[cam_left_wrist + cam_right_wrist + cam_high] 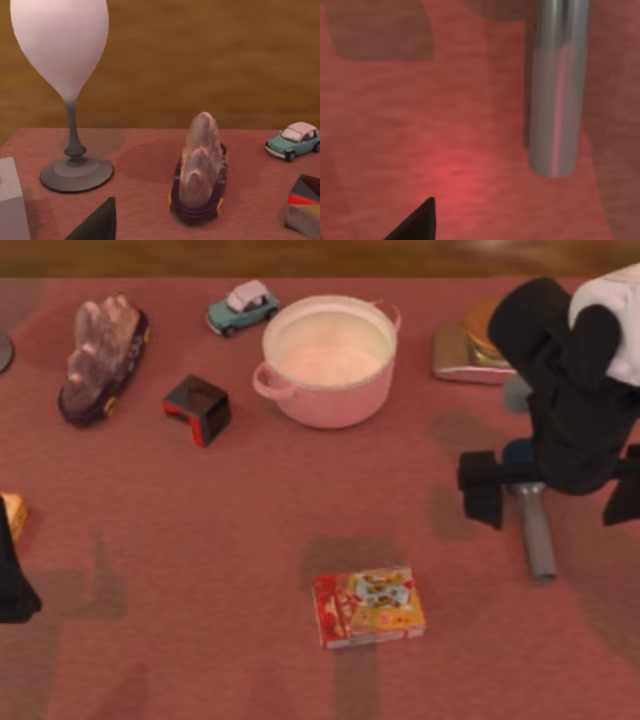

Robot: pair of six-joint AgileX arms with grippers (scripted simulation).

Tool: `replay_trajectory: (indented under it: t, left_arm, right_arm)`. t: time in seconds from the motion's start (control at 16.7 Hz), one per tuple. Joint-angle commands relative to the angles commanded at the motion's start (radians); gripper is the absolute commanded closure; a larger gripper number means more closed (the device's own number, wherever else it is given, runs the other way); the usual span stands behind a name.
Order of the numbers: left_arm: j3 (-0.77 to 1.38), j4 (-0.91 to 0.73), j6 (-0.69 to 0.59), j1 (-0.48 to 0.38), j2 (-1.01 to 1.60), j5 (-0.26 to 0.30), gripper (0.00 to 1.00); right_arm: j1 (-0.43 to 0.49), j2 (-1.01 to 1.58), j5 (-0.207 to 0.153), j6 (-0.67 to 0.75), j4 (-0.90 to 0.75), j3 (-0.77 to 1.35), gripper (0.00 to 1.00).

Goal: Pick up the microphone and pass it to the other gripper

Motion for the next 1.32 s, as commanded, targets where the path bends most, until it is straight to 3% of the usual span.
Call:
replay_trajectory:
  t: [0.54,0.9,1.32]
  left_arm:
    - [0.000,0.000,0.000,0.000,0.000,0.000,0.00]
    - [0.000,0.000,0.000,0.000,0.000,0.000,0.00]
    - [0.000,0.000,0.000,0.000,0.000,0.000,0.00]
  right_arm:
    - [-0.029,0.157,0.001,-0.030,0.335,-0.170,0.00]
    - [-0.032,0.176,0.001,-0.033,0.368,-0.189,0.00]
    - [-0.032,0.176,0.001,-0.033,0.368,-0.189,0.53]
